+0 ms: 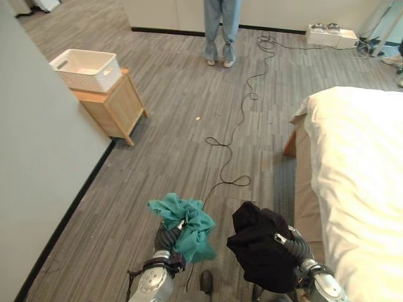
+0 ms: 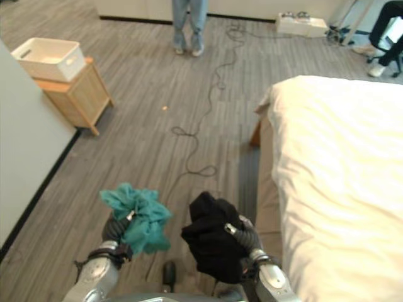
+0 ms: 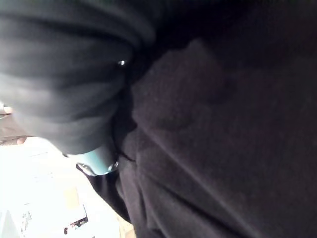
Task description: Tidy up the quilt and then pick up the clothes from the bed and put them into the laundry hamper.
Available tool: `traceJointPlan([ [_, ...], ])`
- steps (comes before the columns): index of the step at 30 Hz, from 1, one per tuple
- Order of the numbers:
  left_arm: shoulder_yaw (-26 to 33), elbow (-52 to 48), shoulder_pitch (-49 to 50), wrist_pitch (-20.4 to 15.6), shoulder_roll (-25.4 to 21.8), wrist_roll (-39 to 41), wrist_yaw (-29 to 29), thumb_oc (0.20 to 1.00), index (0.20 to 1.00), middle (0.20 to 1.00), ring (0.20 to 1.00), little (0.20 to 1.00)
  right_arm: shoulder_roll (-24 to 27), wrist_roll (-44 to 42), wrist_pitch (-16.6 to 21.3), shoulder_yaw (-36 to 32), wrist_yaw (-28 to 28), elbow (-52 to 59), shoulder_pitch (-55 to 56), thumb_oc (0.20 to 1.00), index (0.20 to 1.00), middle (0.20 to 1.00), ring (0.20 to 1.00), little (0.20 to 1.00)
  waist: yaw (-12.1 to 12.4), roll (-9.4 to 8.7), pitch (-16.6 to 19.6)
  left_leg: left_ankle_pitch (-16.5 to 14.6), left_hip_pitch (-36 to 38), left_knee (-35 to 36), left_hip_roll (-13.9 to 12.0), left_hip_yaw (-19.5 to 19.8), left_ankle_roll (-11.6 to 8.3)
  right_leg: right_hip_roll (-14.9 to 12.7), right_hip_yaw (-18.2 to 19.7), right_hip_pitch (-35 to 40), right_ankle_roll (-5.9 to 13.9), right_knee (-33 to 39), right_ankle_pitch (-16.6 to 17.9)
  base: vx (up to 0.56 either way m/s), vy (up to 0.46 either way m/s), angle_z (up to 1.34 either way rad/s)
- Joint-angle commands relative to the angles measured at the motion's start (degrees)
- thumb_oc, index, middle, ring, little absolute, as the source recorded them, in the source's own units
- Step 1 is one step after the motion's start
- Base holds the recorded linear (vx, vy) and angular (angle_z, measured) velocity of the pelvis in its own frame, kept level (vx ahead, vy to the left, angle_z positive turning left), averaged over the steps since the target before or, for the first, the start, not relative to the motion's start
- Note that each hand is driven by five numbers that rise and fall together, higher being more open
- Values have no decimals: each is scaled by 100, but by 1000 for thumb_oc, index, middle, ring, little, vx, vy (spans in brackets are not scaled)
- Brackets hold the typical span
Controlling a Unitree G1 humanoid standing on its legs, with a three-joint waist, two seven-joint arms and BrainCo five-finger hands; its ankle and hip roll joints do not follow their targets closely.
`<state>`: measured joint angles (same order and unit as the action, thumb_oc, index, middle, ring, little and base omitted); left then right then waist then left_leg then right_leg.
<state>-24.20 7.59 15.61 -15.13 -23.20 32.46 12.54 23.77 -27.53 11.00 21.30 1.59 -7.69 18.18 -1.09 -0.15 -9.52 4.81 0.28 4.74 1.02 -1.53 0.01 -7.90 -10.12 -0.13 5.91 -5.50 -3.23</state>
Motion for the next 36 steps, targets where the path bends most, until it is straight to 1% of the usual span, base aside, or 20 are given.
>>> traceJointPlan([
  [1, 225, -479, -95, -605, -119, -259, 16, 200, 200, 200, 200, 200, 307, -108, 644, 7, 60, 503, -7, 200, 200, 200, 200, 200, -8, -125, 276, -479, 136, 26, -171, 136, -84, 358, -122, 339, 79, 789, 352, -50, 26, -31],
  [3, 242, -637, -260, -396, -181, -138, 101, 200, 200, 200, 200, 200, 381, -171, 678, -24, 108, 465, -116, 200, 200, 200, 200, 200, -19, -125, 338, -494, 184, 26, -112, 41, -92, 409, -136, 501, 94, 1019, 418, -30, 54, -39],
  [5, 201, -609, -324, -339, -152, -125, 174, 200, 200, 200, 200, 200, 407, -120, 623, 14, 64, 425, -230, 200, 200, 200, 200, 200, -44, -110, 359, -501, 210, 26, -109, -50, -94, 444, -88, 524, 78, 1050, 413, -1, 59, -22],
  [8, 155, -594, -362, -320, -135, -93, 267, 200, 200, 200, 200, 200, 444, -65, 542, 73, 18, 428, -290, 200, 200, 200, 200, 200, -71, -96, 359, -515, 218, 26, -102, -101, -92, 492, 16, 512, 67, 1050, 386, -2, 50, -11],
  [9, 161, -606, -341, -350, -99, -98, 359, 200, 200, 200, 200, 200, 449, 5, 445, 114, -58, 463, -302, 200, 200, 200, 200, 200, -83, -91, 339, -526, 248, 26, -106, -169, -98, 509, 71, 525, 70, 1050, 375, 10, 43, -19],
  [14, 177, -745, -198, -327, -99, -129, 412, 200, 200, 200, 200, 200, 454, 123, 297, 130, -122, 631, -209, 200, 200, 200, 200, 200, -93, -107, 291, -566, 330, 26, -145, -300, -95, 486, 84, 576, 93, 1050, 359, 22, 20, -12],
  [15, -674, -481, -940, 414, 479, -555, -650, 200, 200, 200, 200, 200, 394, -685, -1028, -1174, -335, 1717, -340, 200, 200, 200, 200, 200, -268, 77, 87, -263, 84, 26, -169, 266, -162, 328, -294, 625, 102, 1044, 412, 0, 0, 0],
  [19, -759, -162, -997, 384, 600, -568, -618, 200, 200, 200, 200, 200, 333, -711, -1065, -1045, -217, 1502, -434, 200, 200, 200, 200, 200, -264, 77, 92, -269, 85, 26, -166, 266, -158, 334, -274, 614, 86, 1046, 414, 12, -3, 23],
  [21, -793, -48, -1024, 298, 655, -598, -628, 200, 200, 200, 200, 200, 282, -678, -959, -971, -195, 1330, -483, 200, 200, 200, 200, 200, -261, 79, 82, -268, 83, 26, -164, 261, -159, 332, -266, 612, 86, 1050, 420, 6, 0, -2],
  [27, -779, -7, -1044, 235, 644, -562, -682, 200, 200, 200, 200, 200, 282, -667, -951, -1009, -205, 1297, -446, 200, 200, 200, 200, 200, -281, 73, 79, -279, 107, 26, -142, 321, -154, 373, -183, 608, 58, 1050, 414, 30, 12, 0],
  [30, -744, -54, -1033, 167, 659, -553, -630, 200, 200, 200, 200, 200, 261, -644, -966, -987, -204, 1294, -427, 200, 200, 200, 200, 200, -271, 69, 101, -294, 140, 26, -105, 456, -144, 385, -94, 608, 48, 1034, 405, 72, 50, 1],
  [32, -660, -147, -994, 133, 649, -513, -570, 200, 200, 200, 200, 200, 243, -610, -1000, -998, -254, 1306, -421, 200, 200, 200, 200, 200, -234, 57, 101, -333, 174, -27, -110, 510, -122, 313, -63, 579, 69, 907, 373, 104, 86, 2],
  [35, -599, -196, -978, 146, 636, -479, -550, 200, 200, 200, 200, 200, 228, -580, -1009, -1003, -278, 1286, -437, 200, 200, 200, 200, 200, -206, 51, 82, -373, 144, -139, -116, 479, -79, 236, -63, 534, 82, 708, 310, 85, 92, -2],
  [36, -515, -256, -961, 198, 609, -421, -536, 200, 200, 200, 200, 200, 203, -549, -1025, -1006, -260, 1265, -481, 200, 200, 200, 200, 200, -153, 52, 41, -449, 36, -364, -104, 435, 11, 90, -97, 479, 119, 339, 189, 137, 170, -2],
])
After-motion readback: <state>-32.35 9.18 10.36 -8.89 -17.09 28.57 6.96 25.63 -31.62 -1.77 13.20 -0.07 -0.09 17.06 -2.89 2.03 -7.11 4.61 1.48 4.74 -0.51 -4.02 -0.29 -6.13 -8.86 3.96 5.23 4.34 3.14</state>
